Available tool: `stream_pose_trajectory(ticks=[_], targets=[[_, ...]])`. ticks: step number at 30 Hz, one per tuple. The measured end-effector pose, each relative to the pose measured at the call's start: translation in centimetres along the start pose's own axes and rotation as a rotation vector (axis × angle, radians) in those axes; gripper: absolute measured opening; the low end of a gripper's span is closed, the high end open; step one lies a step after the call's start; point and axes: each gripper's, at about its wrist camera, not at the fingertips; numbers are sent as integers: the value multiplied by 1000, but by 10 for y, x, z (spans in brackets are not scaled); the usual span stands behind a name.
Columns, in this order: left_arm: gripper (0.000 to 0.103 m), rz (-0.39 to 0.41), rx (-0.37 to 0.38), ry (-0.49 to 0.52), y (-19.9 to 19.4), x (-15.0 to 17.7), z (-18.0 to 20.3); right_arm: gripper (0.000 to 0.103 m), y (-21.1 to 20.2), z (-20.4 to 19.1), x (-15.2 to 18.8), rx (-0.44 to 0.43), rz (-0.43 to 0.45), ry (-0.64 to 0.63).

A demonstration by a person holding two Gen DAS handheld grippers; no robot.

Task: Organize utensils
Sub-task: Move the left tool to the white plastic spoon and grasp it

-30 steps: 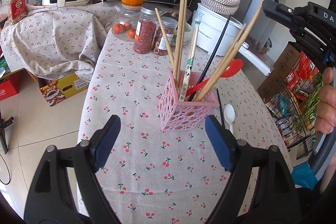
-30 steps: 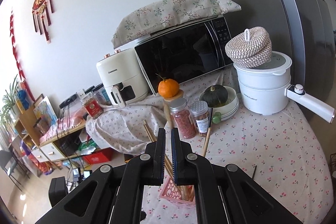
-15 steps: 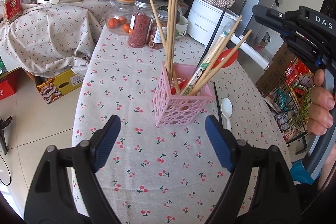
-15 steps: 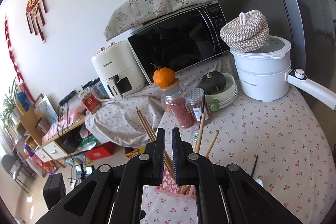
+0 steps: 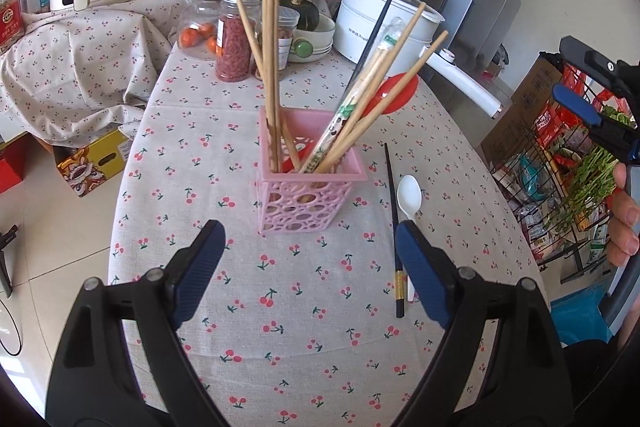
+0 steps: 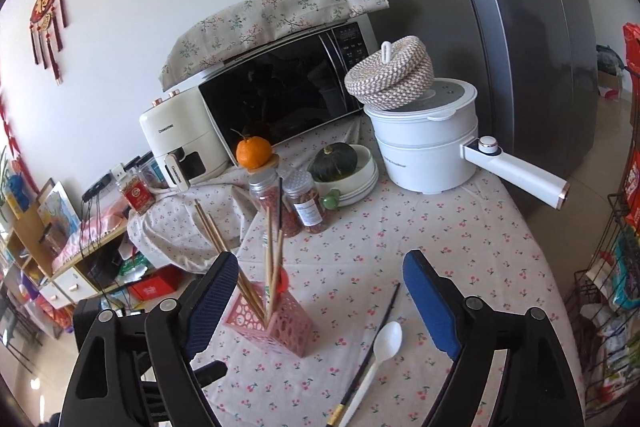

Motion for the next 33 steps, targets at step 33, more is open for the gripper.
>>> stream_pose_trajectory(ticks=[33], targets=[[59, -236, -5, 227, 100, -33, 122, 91, 46, 151, 38, 189, -372, 244]])
Point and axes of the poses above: each gripper's, at about its wrist camera, not at the fingertips, and y roughly the way its jaws point, z to its right, x to its underside, and after that the axes turned 13 degrees about -z, right-handed
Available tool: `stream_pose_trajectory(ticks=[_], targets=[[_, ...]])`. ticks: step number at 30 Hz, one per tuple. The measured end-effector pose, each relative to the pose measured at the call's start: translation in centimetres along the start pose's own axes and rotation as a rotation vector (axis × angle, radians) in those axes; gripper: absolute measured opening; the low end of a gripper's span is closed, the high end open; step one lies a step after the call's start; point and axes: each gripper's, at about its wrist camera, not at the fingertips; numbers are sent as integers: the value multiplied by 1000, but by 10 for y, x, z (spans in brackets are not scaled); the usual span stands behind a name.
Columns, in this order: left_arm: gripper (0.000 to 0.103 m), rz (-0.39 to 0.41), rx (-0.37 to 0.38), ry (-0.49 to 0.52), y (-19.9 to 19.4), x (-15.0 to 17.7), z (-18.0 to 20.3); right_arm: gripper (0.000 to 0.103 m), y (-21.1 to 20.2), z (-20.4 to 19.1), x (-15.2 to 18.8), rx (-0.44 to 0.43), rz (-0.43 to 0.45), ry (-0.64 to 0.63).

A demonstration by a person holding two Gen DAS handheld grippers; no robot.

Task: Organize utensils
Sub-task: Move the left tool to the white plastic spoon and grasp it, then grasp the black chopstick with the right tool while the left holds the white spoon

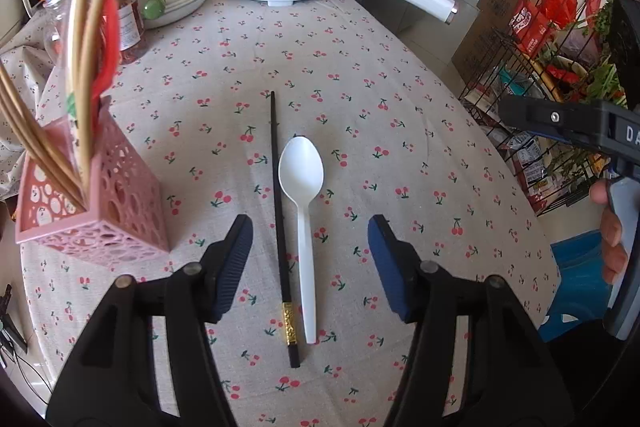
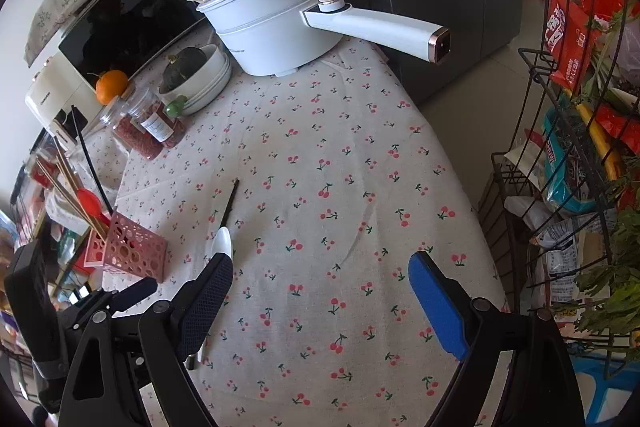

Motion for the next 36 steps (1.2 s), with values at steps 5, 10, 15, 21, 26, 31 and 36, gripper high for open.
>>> stream_pose_trajectory(ticks=[5, 10, 15, 21, 26, 31, 36], targets=[[59, -65, -14, -31, 31, -29, 4, 91, 7, 8, -6, -12, -26, 25], [59, -111, -70, -44, 51, -54, 7, 91, 11, 15, -12, -31, -35, 49], [58, -163, -115, -53, 67, -63, 6, 91, 10, 16, -15, -49, -36, 59], [37, -157, -135, -64, 70, -63, 3, 91, 9, 18, -16, -56, -32, 64], [37, -116, -132, -54, 59, -57, 0, 91, 10, 18, -15, -52, -37, 68], [37, -28, -113, -13, 28, -44, 5, 91, 15, 14, -17, -39, -50, 61], [37, 34, -77, 22, -3, -28, 8, 91, 23, 7, -18, -22, -66, 55]])
Point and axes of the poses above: each gripper's, at about its wrist camera, not at the fingertips, and y roughly the way its jaws point, z to its right, x to its underside, and after that the axes turned 13 degrees about -z, right-handed
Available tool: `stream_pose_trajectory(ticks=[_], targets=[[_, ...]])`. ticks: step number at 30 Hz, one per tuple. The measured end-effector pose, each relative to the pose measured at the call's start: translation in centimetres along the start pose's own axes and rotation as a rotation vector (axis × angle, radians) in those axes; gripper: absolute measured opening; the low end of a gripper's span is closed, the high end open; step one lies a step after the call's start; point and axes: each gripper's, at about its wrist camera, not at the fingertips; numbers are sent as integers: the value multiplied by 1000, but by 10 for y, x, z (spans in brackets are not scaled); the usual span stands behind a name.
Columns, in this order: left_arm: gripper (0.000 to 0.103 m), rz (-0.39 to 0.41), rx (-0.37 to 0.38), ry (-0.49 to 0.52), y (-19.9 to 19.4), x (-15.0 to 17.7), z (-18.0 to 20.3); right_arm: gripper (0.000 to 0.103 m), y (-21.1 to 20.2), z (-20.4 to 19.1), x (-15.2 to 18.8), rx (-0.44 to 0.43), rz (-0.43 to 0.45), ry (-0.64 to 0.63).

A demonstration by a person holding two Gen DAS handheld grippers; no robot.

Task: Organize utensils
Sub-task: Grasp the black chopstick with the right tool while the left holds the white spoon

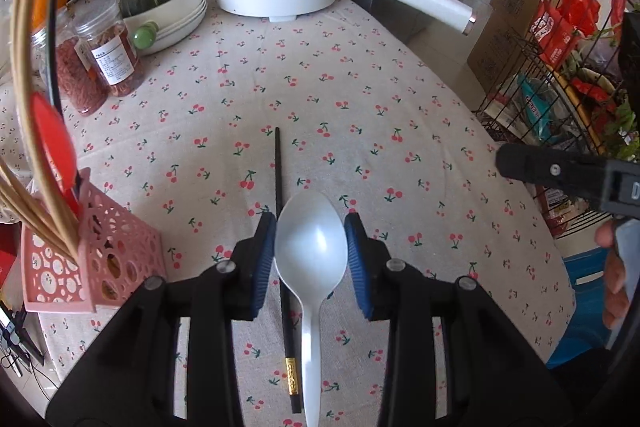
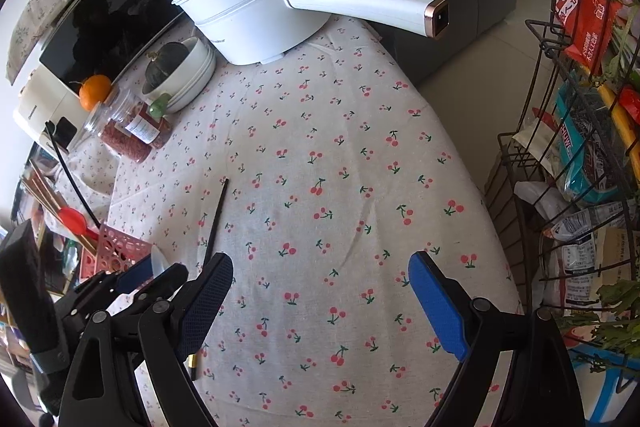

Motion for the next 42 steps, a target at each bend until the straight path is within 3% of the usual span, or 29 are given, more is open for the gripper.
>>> stream_pose_trajectory(ticks=[13, 23, 30, 33, 37, 40, 42], targets=[[37, 121, 60, 3, -65, 40, -26, 91, 25, -39, -4, 5, -44, -50], [37, 207, 84, -97, -85, 68, -75, 90, 78, -75, -17, 7, -136, -81], [37, 207, 118, -151, -88, 77, -102, 59, 115, -104, -34, -8, -151, -72], [37, 212, 133, -162, -91, 80, -110, 53, 125, -116, -36, 11, -158, -77], [37, 209, 141, -177, -93, 83, -119, 50, 133, -136, -36, 139, -141, -142], [37, 216, 144, -182, -96, 84, -122, 41, 139, -150, -30, 266, -129, -218], [37, 219, 142, -185, -96, 84, -122, 32, 139, -154, -25, 285, -120, -244]])
Point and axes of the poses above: each gripper's, at about its wrist camera, not at the fingertips, and y roughly the way its jaws point, z to its right, x to its underside, and after that the axes turned 13 degrees about -z, right-handed
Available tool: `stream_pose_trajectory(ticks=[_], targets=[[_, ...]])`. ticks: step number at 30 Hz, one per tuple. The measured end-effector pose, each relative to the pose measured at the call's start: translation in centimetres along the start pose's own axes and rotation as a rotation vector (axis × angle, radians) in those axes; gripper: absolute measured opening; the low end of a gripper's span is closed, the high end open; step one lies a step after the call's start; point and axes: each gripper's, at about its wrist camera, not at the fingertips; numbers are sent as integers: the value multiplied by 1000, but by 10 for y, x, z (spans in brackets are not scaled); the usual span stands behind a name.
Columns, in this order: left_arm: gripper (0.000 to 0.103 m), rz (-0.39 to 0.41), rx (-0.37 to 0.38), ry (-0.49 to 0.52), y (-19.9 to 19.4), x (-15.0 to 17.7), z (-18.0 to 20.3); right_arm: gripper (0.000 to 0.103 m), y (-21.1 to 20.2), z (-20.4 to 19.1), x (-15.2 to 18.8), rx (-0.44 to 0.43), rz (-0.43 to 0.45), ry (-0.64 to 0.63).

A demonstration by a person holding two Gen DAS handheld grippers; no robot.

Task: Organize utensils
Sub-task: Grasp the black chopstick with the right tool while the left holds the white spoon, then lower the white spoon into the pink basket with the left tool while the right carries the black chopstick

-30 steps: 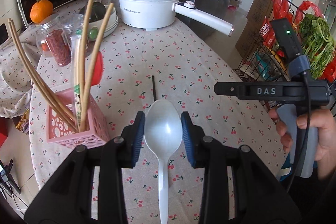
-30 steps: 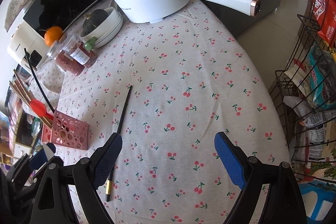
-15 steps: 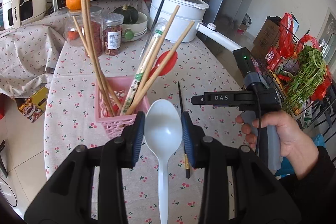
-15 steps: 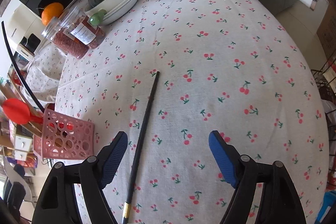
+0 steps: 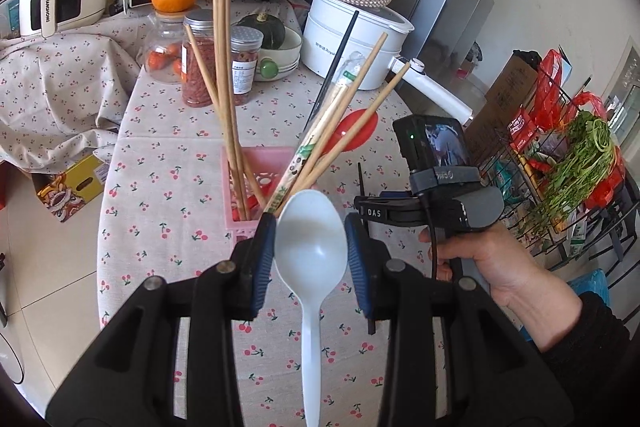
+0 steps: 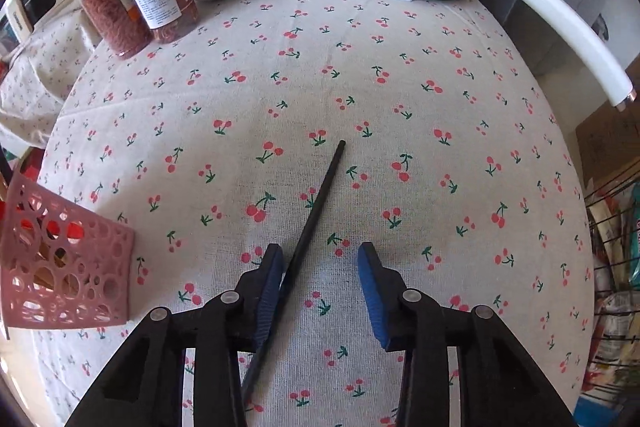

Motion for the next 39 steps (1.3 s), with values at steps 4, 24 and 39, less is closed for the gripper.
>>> stream_pose_trajectory(ticks=[4, 24, 39], targets=[[37, -1, -3, 4, 2, 1, 2, 13, -1, 3, 6, -23, -8, -15], [37, 32, -8, 35, -2, 0, 17, 6, -66, 43, 57, -235, 179, -19], [37, 111, 11, 37, -18, 0, 26, 6, -151, 51, 111, -327, 465, -69]])
Point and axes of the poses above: each gripper's, at about its wrist camera, not at the fingertips, and y roughly the way its jaws point, z to its right, x to its underside, and after that the axes turned 13 degrees about -z, right-handed
